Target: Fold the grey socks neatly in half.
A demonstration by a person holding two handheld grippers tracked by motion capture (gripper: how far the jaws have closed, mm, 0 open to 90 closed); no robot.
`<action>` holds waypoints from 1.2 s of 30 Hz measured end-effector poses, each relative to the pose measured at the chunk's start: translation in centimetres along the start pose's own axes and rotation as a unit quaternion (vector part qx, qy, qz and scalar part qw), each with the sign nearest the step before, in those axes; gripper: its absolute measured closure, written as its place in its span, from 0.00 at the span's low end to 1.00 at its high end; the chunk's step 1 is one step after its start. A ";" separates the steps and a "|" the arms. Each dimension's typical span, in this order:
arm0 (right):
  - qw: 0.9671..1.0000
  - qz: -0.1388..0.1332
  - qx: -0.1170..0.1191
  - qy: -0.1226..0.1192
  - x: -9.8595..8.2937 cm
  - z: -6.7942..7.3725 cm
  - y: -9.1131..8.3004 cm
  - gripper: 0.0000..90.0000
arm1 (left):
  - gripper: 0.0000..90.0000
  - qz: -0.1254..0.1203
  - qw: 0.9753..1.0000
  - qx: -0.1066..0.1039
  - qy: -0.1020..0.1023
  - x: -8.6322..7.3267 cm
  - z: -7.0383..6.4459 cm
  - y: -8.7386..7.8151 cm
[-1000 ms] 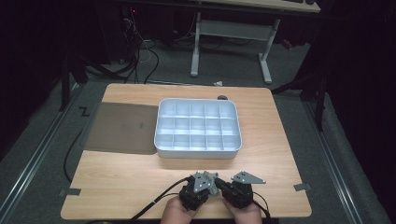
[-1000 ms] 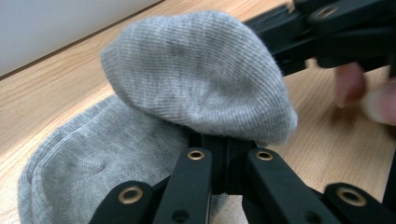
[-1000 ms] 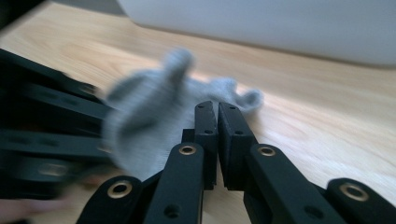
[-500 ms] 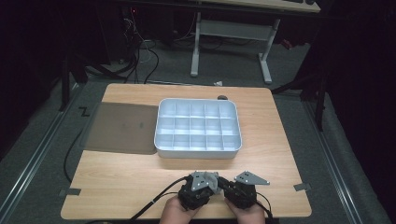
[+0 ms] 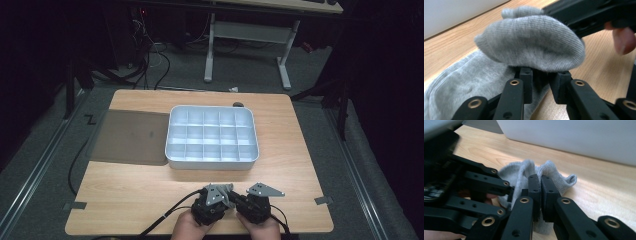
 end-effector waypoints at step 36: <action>0.998 0.053 0.017 -0.022 -1.0 2.2 2.4 0.76 | 0.88 0.010 0.997 -0.035 -0.068 -2.6 4.1 -3.4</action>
Point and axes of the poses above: each handheld gripper's, and its own axes: y roughly forward along the jaws, x roughly out of its top, z roughly to its left, the point moved 8 cm from there along y, roughly forward along the jaws, and after that the axes turned 9 degrees about x, right-handed, at the moved point
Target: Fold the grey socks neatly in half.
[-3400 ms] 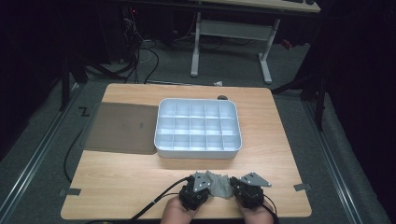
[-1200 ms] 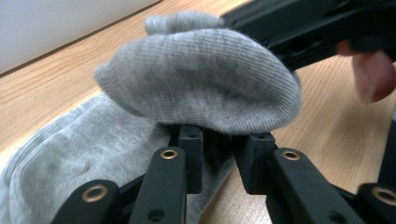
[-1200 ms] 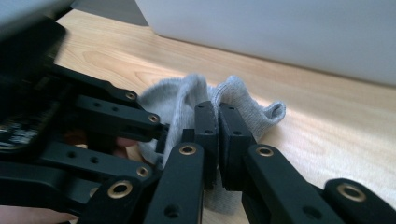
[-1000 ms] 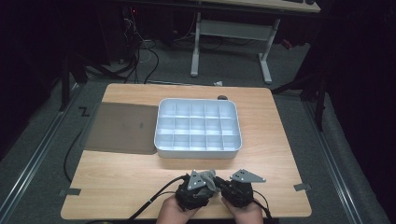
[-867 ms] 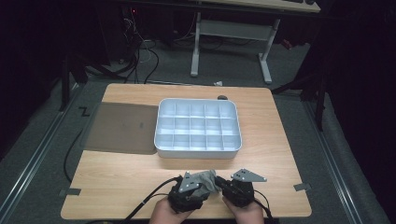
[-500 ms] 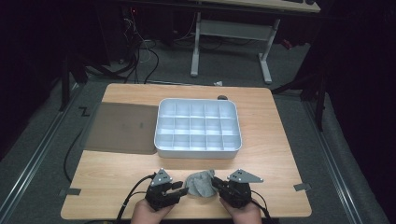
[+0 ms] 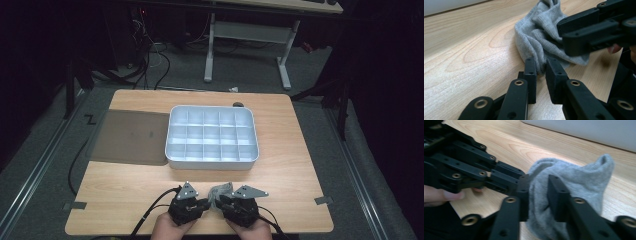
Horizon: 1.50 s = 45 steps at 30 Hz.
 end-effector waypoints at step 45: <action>1.000 -0.010 -0.013 -0.027 0.8 0.0 0.0 0.79 | 0.79 -0.013 1.000 -0.005 0.006 0.5 0.1 -0.7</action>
Point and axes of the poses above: each handheld gripper's, and its own axes: y roughly forward along the jaws, x roughly out of its top, z roughly to its left, the point moved 8 cm from there along y, roughly forward along the jaws, and after that the axes turned 9 degrees about x, right-handed, at the moved point
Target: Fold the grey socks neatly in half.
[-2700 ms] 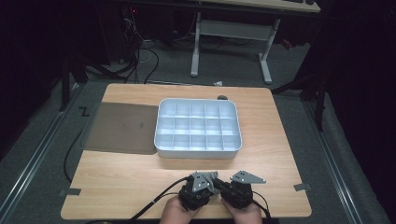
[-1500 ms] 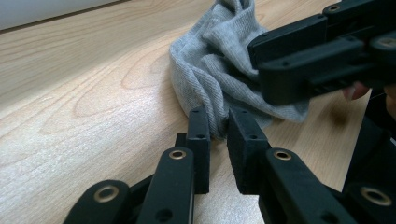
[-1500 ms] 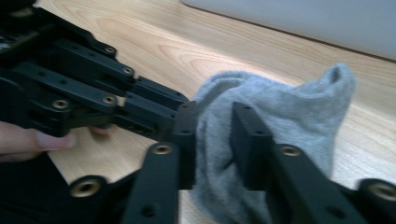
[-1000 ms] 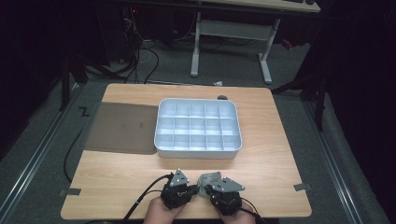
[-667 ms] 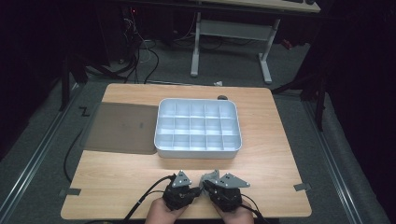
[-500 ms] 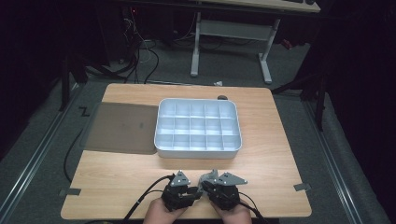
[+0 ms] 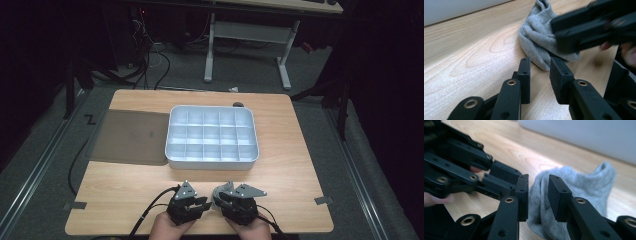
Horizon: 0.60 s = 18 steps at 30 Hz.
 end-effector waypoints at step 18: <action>0.998 -0.009 -0.055 -0.001 -1.7 -3.4 -3.0 1.00 | 0.84 -0.059 0.998 0.007 0.034 4.0 -3.8 0.6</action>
Point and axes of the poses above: each handheld gripper's, and its own axes: y roughly forward along the jaws, x roughly out of its top, z roughly to its left, the point moved 8 cm from there along y, roughly forward along the jaws, and after that the axes turned 9 degrees about x, right-handed, at the moved point
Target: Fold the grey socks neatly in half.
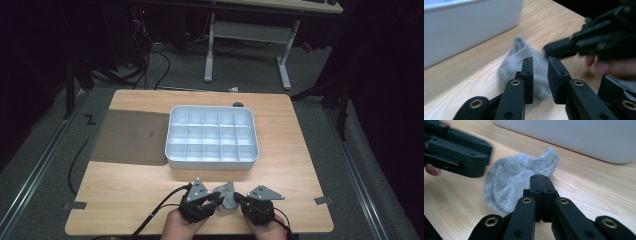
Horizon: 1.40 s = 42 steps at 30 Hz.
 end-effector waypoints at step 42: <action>0.999 0.028 0.025 0.010 1.8 -0.7 5.4 0.90 | 0.98 0.041 0.998 0.043 0.026 -3.5 3.1 0.8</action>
Point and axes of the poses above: each handheld gripper's, and its own axes: y roughly forward along the jaws, x roughly out of its top, z roughly to its left, the point moved 8 cm from there along y, roughly forward along the jaws, and after that the axes turned 9 degrees about x, right-handed, at the moved point
